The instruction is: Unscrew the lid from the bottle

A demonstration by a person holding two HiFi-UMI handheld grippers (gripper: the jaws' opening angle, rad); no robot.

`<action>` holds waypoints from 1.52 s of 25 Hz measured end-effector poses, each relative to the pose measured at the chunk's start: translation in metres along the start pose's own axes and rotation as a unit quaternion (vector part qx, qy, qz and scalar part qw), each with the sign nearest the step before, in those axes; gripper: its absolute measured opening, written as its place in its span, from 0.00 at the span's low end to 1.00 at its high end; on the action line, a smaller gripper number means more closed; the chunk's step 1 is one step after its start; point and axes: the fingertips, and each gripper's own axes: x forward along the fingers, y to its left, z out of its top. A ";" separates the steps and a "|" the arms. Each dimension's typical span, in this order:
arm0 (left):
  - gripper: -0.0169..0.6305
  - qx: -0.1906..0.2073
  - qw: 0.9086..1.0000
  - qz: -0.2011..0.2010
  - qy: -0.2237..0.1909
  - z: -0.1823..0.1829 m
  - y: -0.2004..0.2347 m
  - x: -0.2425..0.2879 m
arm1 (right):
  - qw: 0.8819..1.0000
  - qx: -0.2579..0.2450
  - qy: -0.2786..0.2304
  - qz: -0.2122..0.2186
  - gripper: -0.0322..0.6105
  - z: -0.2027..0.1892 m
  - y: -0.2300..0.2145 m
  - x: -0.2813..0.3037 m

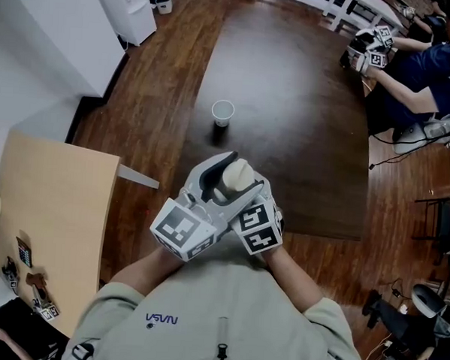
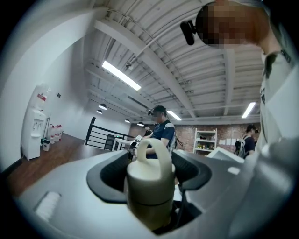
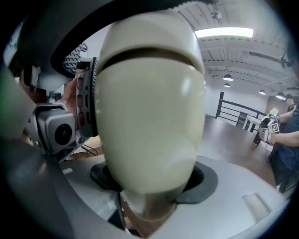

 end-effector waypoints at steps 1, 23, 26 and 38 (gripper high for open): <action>0.47 -0.002 1.000 -0.014 -0.002 0.002 -0.002 -0.001 | 1.000 0.003 -0.003 0.018 0.52 0.001 0.004 -0.001; 0.58 -0.045 0.892 -0.450 0.024 0.042 -0.063 -0.066 | 0.797 -0.106 0.042 0.593 0.52 0.009 0.124 -0.110; 0.53 -0.046 0.889 -0.454 0.023 0.041 -0.064 -0.064 | 0.792 -0.108 0.051 0.599 0.52 0.011 0.126 -0.110; 0.51 0.020 0.947 -0.318 0.029 0.037 -0.049 -0.038 | 0.899 -0.135 0.016 0.417 0.52 0.018 0.089 -0.064</action>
